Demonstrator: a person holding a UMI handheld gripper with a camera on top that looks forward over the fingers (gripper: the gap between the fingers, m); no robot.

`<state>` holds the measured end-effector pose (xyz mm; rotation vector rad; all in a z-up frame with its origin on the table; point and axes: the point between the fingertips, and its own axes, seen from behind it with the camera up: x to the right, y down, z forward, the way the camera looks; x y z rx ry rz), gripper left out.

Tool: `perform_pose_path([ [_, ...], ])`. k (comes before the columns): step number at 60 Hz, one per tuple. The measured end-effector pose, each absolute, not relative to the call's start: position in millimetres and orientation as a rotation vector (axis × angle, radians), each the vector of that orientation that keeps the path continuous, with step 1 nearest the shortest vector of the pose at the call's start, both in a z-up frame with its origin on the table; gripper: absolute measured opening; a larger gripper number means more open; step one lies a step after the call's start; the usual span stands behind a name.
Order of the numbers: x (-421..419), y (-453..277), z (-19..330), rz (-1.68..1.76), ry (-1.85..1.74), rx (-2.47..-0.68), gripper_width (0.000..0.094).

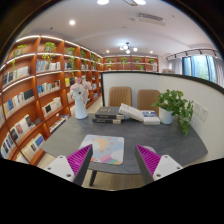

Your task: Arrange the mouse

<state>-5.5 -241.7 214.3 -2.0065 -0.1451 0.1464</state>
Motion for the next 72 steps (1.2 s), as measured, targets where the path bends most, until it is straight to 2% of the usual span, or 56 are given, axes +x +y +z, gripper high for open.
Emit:
perform_pose_path([
  [5,-2.5,-248.4,196.9,0.158,-0.163,-2.027,0.0859],
  [20,81.3,-246.7,94.0,0.039,-0.114,-2.140,0.0861],
  [31,130.2,-214.8,48.5,-0.020,-0.080,-2.205,0.0861],
  [47,170.5,-130.7,6.6,-0.051,-0.084,-2.260,0.0859],
  [61,179.7,-75.8,-5.0,-0.006,-0.062,-2.287,0.0860],
  [67,183.8,-55.8,-6.8,-0.001,-0.029,-2.294,0.0830],
  [72,186.0,-42.7,-8.0,0.001,0.012,-2.294,0.0751],
])
